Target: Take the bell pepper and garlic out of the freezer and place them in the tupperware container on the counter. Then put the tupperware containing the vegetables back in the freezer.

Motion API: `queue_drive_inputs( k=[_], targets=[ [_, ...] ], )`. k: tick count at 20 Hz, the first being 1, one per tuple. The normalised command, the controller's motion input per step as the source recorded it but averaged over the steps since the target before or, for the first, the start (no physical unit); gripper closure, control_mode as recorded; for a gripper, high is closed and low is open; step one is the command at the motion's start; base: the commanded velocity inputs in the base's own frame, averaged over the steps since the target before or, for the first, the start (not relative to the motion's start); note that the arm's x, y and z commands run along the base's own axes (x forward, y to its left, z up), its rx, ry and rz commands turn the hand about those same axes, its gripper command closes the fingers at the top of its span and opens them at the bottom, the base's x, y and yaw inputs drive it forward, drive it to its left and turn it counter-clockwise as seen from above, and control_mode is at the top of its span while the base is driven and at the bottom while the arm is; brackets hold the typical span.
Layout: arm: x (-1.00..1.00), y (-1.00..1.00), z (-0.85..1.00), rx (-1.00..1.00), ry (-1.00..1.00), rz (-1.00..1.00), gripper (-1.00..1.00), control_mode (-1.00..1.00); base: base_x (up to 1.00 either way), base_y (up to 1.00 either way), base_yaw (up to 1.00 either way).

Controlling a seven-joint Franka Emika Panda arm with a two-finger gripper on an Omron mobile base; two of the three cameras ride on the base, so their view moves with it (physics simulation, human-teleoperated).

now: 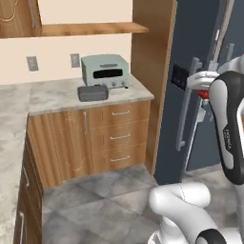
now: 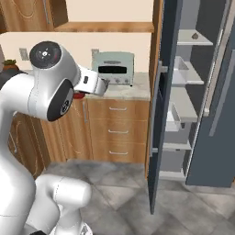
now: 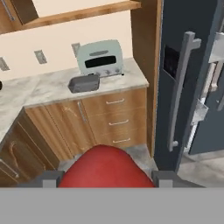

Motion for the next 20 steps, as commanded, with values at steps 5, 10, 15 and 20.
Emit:
queue_drive_inputs(
  k=[5,10,15,20],
  targets=[
    [0.0,0.0,0.0,0.0,0.0,0.0,1.0,1.0,0.92,0.72,-0.08],
    [0.0,0.0,0.0,0.0,0.0,0.0,1.0,1.0,0.92,0.62,-0.06],
    [0.0,0.0,0.0,0.0,0.0,0.0,1.0,1.0,0.9,0.29,-0.04],
    [0.0,0.0,0.0,0.0,0.0,0.0,1.0,1.0,0.87,0.17,-0.03]
  ],
)
